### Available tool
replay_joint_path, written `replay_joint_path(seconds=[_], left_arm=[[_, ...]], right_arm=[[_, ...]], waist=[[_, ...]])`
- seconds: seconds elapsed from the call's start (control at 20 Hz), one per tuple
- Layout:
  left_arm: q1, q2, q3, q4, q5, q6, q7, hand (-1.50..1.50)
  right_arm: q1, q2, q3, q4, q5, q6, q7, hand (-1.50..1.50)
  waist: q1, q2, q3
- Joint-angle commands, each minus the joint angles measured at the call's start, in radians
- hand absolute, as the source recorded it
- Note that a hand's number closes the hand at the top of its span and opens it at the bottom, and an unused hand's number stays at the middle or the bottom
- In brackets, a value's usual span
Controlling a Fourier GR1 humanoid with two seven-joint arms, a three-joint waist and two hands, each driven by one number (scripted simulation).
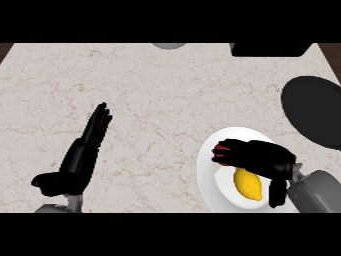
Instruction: Pick the lemon from the plate and place it in the pan
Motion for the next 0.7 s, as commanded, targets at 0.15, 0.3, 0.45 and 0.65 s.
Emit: replay_joint_path(seconds=[0.15, 0.3, 0.45, 0.65], left_arm=[[0.006, -0.024, 0.006, -0.019, -0.029, 0.002, 0.008, 0.00], [-0.042, -0.014, 0.019, -0.001, -0.023, -0.012, 0.038, 0.00], [-0.011, 0.002, 0.038, -0.017, -0.001, -0.045, 0.034, 0.00], [0.019, -0.016, 0.035, 0.010, -0.022, -0.041, -0.020, 0.00]], right_arm=[[-0.045, 0.112, 0.025, 0.220, 0.128, -0.089, -0.016, -1.50], [-0.036, 0.059, 0.120, 0.158, 0.193, -0.074, -0.066, 1.50], [-0.045, 0.058, 0.105, 0.221, 0.235, -0.165, -0.117, 1.50], [-0.050, 0.084, 0.075, 0.225, 0.245, -0.175, -0.123, 1.50]], waist=[[0.005, 0.003, 0.001], [0.005, 0.003, 0.001], [0.006, 0.004, 0.001], [0.004, 0.003, 0.001]])
